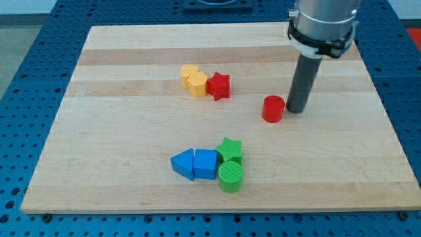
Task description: Push the red circle into the red star
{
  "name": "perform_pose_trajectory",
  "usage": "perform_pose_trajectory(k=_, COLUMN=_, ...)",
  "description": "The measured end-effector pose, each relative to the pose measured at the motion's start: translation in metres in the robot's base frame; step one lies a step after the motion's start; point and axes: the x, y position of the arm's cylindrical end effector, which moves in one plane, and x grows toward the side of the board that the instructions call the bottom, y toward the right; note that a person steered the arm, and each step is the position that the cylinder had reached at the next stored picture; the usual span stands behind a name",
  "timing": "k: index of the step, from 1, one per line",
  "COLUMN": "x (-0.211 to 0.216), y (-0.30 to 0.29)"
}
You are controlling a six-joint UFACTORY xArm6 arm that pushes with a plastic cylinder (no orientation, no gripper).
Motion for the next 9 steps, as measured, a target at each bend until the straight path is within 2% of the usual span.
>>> perform_pose_trajectory(k=1, x=0.012, y=-0.008)
perform_pose_trajectory(k=4, x=0.012, y=-0.082)
perform_pose_trajectory(k=9, x=0.001, y=-0.102)
